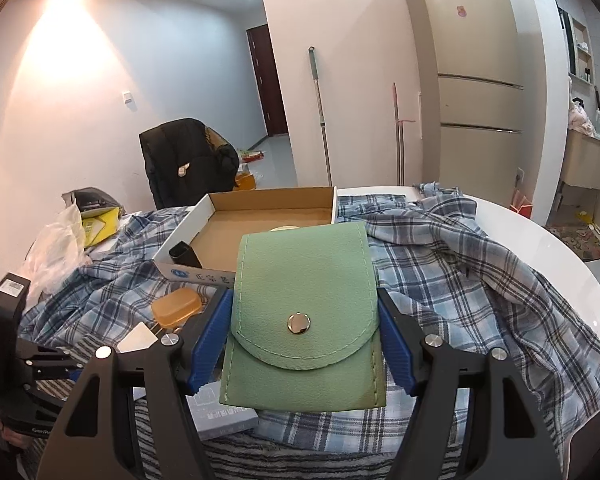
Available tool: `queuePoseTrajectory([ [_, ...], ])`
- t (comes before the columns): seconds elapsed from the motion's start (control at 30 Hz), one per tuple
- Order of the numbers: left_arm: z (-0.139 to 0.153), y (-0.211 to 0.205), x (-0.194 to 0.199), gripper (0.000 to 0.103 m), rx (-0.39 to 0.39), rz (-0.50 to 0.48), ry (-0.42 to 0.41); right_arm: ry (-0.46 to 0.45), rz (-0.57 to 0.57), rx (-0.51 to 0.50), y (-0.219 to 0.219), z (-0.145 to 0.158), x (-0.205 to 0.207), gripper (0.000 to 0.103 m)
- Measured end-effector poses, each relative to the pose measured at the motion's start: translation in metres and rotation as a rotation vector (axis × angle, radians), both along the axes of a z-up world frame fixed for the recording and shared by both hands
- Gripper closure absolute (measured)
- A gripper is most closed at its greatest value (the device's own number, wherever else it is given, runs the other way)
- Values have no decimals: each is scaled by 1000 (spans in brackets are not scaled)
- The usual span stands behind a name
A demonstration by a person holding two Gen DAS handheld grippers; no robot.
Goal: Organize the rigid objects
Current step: 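Carry the white device and green pouch over the box with both grippers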
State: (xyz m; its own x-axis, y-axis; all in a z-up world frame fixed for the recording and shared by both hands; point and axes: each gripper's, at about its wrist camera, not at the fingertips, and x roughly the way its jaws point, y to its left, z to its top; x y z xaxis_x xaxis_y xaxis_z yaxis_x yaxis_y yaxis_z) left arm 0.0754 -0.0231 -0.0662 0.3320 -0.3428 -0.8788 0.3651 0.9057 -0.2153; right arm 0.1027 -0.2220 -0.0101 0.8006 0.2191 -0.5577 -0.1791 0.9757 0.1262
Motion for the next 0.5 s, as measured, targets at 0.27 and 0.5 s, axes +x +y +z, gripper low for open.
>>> queuePoseTrajectory([
  [0.27, 5, -1, -7, 61, 8, 11, -48, 16, -47, -1, -9, 1, 7, 35],
  [0.5, 32, -3, -23, 61, 70, 6, -182, -21, -74, -30, -13, 17, -5, 35],
])
